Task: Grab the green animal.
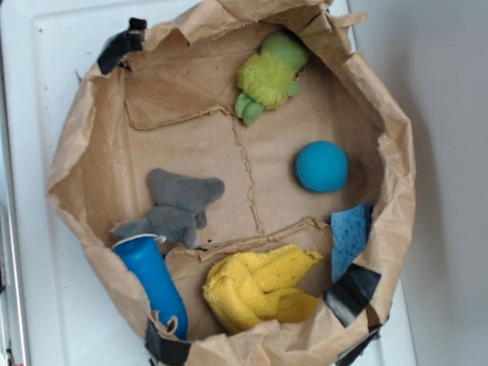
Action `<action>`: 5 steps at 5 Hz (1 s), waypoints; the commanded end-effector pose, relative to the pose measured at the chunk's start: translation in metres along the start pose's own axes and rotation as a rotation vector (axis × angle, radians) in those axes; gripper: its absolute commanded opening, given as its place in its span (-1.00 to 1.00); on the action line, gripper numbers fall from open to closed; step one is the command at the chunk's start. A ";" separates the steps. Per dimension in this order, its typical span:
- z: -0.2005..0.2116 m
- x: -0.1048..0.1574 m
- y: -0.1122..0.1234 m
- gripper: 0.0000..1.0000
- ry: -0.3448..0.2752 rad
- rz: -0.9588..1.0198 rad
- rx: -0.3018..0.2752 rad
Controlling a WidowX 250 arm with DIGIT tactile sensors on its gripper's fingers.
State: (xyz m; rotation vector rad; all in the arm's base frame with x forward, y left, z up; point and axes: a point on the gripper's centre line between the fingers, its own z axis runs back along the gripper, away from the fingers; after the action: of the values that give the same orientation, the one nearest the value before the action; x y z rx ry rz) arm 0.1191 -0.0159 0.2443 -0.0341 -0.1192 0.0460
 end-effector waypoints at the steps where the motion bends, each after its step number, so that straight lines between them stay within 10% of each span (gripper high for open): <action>1: 0.000 0.000 0.000 1.00 0.000 0.000 0.000; 5: -0.044 0.131 0.024 1.00 -0.140 0.621 0.004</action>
State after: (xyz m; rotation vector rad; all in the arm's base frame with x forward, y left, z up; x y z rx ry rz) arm 0.2498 0.0016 0.1989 -0.0476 -0.1883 0.6449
